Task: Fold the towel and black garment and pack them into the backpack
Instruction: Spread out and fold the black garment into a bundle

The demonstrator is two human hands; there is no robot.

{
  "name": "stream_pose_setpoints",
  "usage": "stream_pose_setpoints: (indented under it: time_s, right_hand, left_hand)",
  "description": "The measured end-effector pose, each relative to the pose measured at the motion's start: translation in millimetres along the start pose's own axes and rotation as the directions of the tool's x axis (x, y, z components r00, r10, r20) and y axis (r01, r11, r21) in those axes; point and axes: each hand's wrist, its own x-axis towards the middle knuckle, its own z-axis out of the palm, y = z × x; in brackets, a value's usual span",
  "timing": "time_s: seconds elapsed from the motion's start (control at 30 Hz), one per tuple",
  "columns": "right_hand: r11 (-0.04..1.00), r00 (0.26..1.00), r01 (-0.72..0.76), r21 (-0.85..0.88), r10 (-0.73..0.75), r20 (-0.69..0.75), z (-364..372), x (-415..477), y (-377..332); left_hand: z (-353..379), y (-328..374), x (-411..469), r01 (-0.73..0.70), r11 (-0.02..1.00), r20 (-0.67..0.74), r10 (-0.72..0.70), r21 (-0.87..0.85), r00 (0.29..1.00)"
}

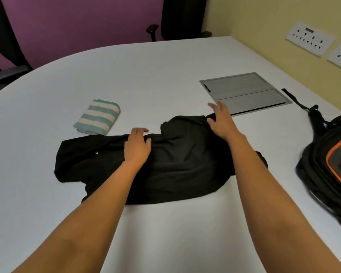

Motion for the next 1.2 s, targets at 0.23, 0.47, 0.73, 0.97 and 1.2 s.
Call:
stream_pose_setpoints:
  time_s: [0.23, 0.47, 0.73, 0.97, 1.2]
  right_hand:
    - [0.977, 0.967, 0.163, -0.136, -0.13, 0.22, 44, -98, 45]
    - [0.973, 0.979, 0.144, -0.18, -0.113, 0.172, 44, -145, 64]
    - [0.97, 0.973, 0.226, -0.092, -0.22, 0.074, 48, -182, 25]
    - [0.901, 0.965, 0.108, -0.421, 0.008, 0.263, 71, -198, 34]
    - [0.988, 0.937, 0.068, -0.142, -0.014, 0.348, 19, -206, -40]
  left_hand:
    - [34, -15, -79, -0.366, 0.929, 0.322, 0.332, 0.049, 0.887]
    - [29, -23, -104, -0.278, 0.943, 0.28, 0.221, 0.184, 0.934]
    - [14, -37, -136, -0.216, 0.938, 0.204, 0.164, 0.269, 0.965]
    - [9, -49, -146, -0.225, 0.923, 0.316, 0.123, 0.312, 0.941]
    - [2, -42, -146, -0.075, 0.99, 0.18, 0.052, 0.123, 0.982]
